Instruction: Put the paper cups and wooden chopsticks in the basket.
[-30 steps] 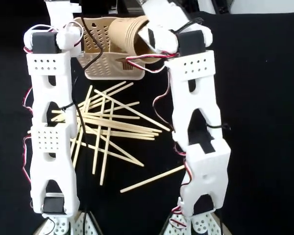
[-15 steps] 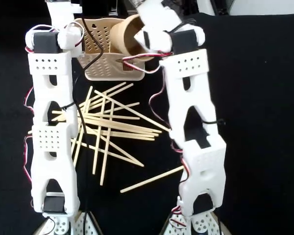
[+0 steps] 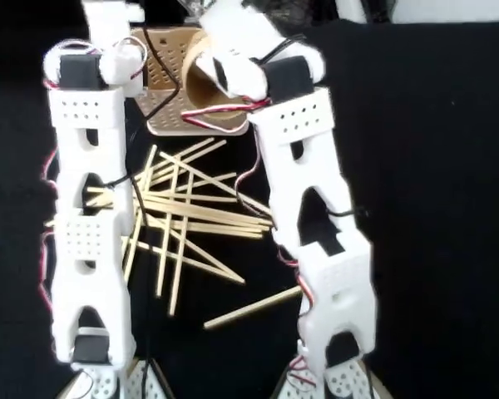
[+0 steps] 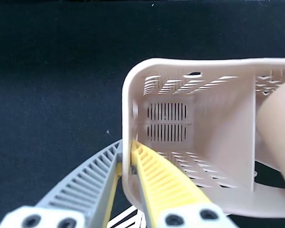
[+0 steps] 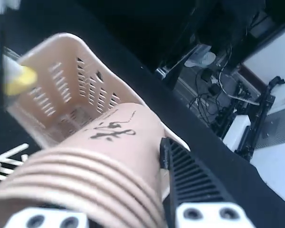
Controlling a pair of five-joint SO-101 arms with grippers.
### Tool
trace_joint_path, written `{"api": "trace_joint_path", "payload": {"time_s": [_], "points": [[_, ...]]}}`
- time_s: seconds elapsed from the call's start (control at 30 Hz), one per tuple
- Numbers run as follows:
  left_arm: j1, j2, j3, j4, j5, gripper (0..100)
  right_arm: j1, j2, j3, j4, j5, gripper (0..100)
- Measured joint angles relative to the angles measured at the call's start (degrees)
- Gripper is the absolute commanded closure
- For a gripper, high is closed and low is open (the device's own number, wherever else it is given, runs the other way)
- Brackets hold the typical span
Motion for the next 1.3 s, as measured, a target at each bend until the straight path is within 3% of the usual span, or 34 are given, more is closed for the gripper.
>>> {"api": "trace_joint_path", "payload": {"time_s": [0.13, 0.23, 0.53, 0.9, 1.3], "points": [[0.26, 0.0, 0.0, 0.0, 0.44, 97, 1.32, 1.76, -0.79, -0.26, 0.0, 89.1], [0.26, 0.0, 0.0, 0.0, 0.79, 97, 1.32, 2.29, -2.02, -0.26, 0.0, 98.5], [0.26, 0.09, 0.0, 0.0, 0.79, 97, 2.02, 2.37, -4.84, -0.18, 0.0, 98.5], [3.43, 0.09, 0.0, 0.0, 1.05, 97, 1.85, 2.37, -13.89, 7.47, 0.18, 98.5], [3.43, 0.0, 0.0, 0.0, 2.37, 97, -0.09, 5.71, -13.98, 5.45, 0.09, 98.4]]}}
